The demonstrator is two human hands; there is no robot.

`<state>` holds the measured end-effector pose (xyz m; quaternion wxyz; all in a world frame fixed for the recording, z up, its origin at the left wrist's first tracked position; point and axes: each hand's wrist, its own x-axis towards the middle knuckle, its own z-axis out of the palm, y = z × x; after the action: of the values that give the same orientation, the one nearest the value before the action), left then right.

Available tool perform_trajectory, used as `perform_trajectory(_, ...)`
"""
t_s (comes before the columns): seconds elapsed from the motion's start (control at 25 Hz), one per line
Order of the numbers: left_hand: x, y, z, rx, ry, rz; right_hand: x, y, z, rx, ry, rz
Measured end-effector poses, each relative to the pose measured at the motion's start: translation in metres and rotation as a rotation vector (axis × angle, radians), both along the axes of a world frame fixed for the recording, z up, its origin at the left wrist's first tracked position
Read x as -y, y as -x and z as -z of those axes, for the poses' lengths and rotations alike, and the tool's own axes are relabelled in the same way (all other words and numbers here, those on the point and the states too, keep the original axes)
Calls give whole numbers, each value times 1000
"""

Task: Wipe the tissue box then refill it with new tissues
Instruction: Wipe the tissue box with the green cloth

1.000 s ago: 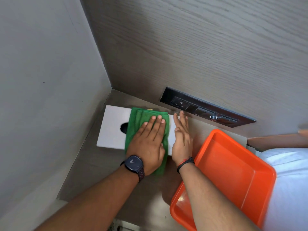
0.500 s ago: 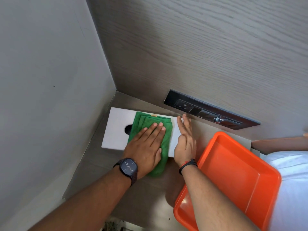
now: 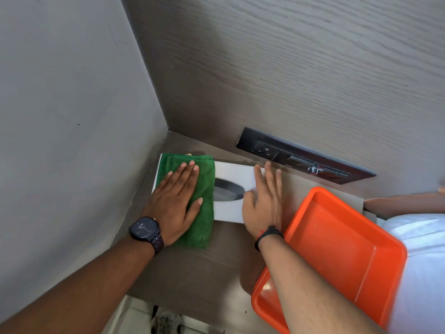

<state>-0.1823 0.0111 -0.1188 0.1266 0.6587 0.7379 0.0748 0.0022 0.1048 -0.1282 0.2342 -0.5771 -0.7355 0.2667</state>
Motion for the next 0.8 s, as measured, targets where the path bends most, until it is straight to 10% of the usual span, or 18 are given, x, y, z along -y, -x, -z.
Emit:
perform_trajectory(0.16, -31, 25, -20, -23, -51, 118, 39, 24, -23, -4, -201, 195)
perform_trajectory(0.4, -90, 36, -50, -214, 296, 408, 100, 61, -43, -41, 490, 241)
perform_trajectory(0.8, -77, 27, -80, -200, -53, 446, 89, 33, -65, -163, 444, 55)
